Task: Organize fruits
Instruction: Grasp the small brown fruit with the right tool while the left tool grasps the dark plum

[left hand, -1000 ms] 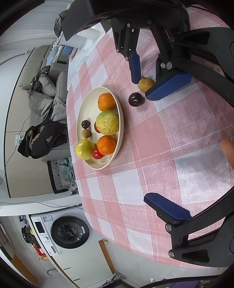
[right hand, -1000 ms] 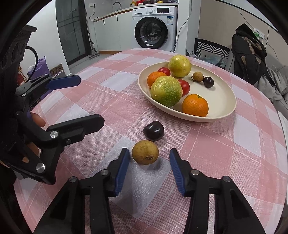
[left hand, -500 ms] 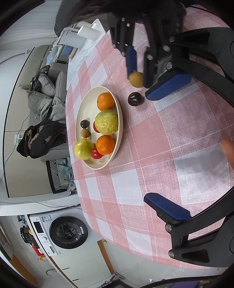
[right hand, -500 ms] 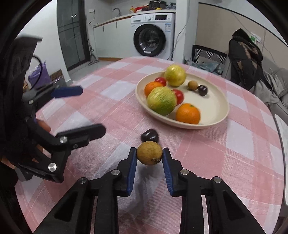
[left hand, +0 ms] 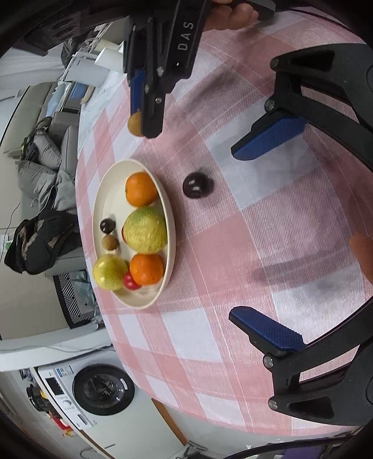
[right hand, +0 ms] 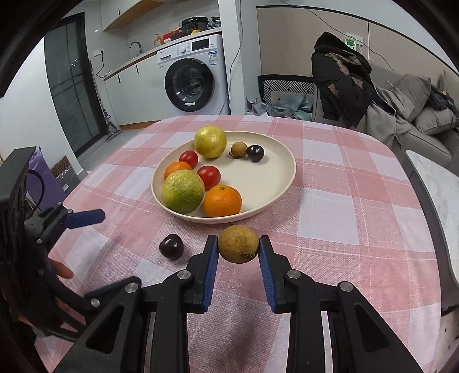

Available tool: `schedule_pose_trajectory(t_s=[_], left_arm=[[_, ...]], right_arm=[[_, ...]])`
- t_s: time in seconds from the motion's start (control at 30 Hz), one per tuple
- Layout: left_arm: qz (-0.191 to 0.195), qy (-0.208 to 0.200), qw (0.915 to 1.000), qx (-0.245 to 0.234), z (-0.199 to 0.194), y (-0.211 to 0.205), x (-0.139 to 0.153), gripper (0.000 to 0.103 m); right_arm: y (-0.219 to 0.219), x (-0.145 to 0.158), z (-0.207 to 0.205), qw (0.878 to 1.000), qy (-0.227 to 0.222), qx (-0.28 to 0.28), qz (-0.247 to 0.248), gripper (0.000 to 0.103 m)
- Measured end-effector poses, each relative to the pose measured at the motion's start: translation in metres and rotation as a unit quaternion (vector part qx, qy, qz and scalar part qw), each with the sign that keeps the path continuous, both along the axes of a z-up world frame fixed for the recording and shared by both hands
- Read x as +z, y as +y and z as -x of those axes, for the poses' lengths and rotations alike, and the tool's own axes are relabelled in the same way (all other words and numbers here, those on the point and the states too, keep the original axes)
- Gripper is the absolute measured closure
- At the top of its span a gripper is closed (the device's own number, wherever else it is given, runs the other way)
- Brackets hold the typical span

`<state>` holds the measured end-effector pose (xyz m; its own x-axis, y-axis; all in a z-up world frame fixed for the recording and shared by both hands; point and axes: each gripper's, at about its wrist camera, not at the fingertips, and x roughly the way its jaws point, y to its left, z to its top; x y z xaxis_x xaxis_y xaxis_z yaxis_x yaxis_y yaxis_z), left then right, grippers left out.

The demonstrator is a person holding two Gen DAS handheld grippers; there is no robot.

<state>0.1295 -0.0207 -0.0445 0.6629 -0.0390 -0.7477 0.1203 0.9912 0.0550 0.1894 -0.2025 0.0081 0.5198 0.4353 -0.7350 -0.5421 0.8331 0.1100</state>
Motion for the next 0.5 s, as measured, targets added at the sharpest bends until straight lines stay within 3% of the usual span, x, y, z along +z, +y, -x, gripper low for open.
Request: schedule_pose_trajectory(t_s=[0.17, 0.5], left_arm=[[-0.007, 0.023, 0.9995, -0.022, -0.012, -0.020, -0.008, 0.023], [0.003, 0.030, 0.9987, -0.041, -0.031, -0.038, -0.010, 0.050]], right_arm=[[0.002, 0.000, 0.004, 1.000, 0.000, 0.009, 0.004, 0.074], [0.000, 0.001, 0.005, 1.000, -0.001, 0.008, 0.001, 0.074]])
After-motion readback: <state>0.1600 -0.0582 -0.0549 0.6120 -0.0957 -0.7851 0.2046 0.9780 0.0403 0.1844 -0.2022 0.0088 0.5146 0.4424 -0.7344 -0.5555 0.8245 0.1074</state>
